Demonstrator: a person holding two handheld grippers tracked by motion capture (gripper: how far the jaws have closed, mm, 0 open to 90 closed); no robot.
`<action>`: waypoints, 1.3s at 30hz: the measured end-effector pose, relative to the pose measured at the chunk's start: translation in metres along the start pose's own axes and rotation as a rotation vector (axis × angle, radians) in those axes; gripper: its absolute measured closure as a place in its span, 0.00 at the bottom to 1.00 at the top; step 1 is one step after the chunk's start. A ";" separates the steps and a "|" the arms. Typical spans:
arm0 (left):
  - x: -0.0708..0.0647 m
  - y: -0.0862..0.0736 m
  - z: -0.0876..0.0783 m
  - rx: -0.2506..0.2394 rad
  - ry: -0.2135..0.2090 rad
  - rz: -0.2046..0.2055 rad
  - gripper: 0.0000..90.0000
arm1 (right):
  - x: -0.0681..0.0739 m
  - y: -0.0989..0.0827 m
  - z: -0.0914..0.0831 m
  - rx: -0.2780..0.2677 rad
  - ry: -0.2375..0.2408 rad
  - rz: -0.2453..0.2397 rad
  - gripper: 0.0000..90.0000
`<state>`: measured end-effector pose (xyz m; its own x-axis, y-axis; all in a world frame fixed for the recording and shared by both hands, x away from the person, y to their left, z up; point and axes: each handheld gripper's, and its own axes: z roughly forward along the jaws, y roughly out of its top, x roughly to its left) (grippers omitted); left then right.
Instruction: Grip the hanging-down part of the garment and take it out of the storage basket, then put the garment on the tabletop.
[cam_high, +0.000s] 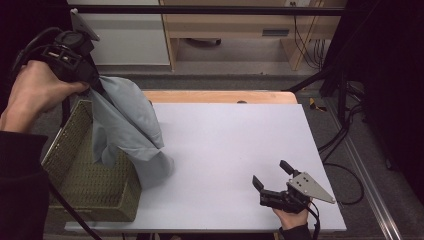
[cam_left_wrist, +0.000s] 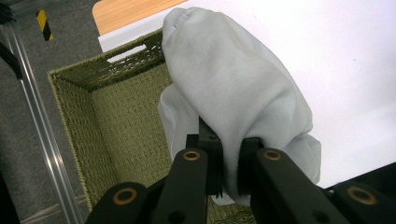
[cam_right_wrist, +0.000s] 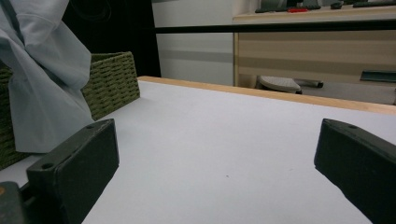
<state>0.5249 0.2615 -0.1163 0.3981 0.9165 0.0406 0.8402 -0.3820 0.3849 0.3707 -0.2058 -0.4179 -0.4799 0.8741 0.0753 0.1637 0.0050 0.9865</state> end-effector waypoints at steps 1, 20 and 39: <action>0.000 0.000 0.000 -0.002 0.000 0.000 0.95 | 0.000 0.000 0.000 0.002 0.000 0.006 0.00; -0.012 0.005 -0.001 -0.006 -0.015 0.033 0.95 | -0.002 0.000 -0.002 0.007 0.016 0.011 0.00; -0.066 0.017 -0.009 -0.060 -0.057 0.174 0.95 | -0.002 0.000 -0.004 0.014 0.017 0.009 0.00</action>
<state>0.5103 0.1958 -0.1042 0.5576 0.8280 0.0595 0.7336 -0.5251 0.4313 0.3684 -0.2095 -0.4175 -0.4931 0.8656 0.0864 0.1796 0.0041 0.9837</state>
